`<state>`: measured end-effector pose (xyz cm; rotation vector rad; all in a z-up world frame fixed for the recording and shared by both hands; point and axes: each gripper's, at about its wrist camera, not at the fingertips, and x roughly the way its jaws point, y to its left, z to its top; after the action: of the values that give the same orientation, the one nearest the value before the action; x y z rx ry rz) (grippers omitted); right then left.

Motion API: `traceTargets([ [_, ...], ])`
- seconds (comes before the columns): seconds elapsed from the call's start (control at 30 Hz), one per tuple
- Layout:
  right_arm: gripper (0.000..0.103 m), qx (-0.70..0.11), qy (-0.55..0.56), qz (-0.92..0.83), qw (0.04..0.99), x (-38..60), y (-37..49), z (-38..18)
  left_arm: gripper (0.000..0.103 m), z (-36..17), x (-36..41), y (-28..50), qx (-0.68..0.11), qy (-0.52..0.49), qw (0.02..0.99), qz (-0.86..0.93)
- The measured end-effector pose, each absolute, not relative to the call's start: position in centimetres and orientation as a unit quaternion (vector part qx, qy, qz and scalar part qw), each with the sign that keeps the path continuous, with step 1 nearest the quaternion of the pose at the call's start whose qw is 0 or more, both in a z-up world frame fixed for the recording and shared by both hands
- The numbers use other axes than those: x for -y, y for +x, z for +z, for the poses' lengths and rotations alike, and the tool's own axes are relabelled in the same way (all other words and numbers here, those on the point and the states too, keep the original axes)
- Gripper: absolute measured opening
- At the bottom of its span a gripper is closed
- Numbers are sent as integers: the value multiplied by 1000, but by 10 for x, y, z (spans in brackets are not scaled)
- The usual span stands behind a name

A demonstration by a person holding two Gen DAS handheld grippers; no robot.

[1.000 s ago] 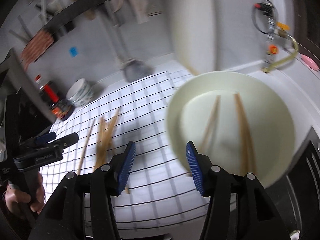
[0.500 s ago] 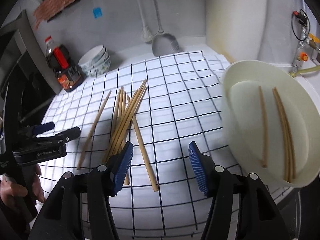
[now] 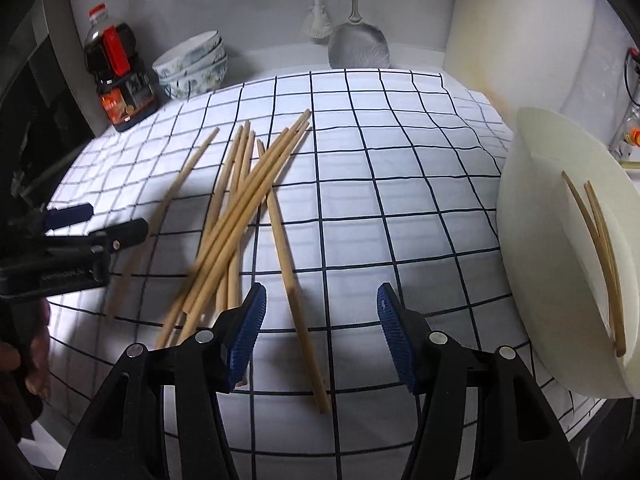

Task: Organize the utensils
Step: 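Move both open tools back to the chopsticks on the cloth, then close the right tool on a chopstick while the left tool grasps another chopstick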

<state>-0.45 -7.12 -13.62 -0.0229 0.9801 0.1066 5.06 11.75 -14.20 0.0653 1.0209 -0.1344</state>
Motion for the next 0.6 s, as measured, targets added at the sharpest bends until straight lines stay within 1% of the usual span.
traceTargets([
  [0.5, 55, -462, -47, 49, 884, 61, 10, -149, 96, -157, -111, 64, -494, 25, 867, -68],
  [0.57, 54, -465, -52, 54, 882, 59, 12, -152, 94, -160, -109, 66, -497, 25, 864, -73],
  [0.6, 53, -468, -55, 58, 880, 58, 13, -154, 88, -161, -108, 67, -501, 23, 862, -74],
])
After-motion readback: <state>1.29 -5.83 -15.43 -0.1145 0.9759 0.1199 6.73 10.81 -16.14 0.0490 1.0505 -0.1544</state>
